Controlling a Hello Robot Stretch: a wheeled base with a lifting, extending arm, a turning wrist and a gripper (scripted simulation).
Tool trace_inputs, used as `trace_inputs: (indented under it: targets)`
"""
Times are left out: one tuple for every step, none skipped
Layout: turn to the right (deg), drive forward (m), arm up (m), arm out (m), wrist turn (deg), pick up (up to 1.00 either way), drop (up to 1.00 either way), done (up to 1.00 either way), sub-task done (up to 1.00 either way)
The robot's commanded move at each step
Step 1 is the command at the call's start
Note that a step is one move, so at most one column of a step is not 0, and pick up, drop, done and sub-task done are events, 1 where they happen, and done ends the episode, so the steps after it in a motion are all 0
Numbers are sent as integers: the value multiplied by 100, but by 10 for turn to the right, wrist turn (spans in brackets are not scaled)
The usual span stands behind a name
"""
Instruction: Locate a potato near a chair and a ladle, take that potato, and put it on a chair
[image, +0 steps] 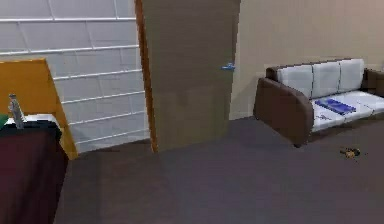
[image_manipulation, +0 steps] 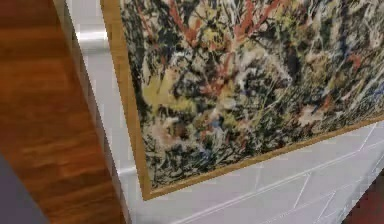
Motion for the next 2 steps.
trace_inputs:
  targets:
    - [300,0,0,0,0,0,0,0,0]
    - [30,0,0,0,0,0,0,0,0]
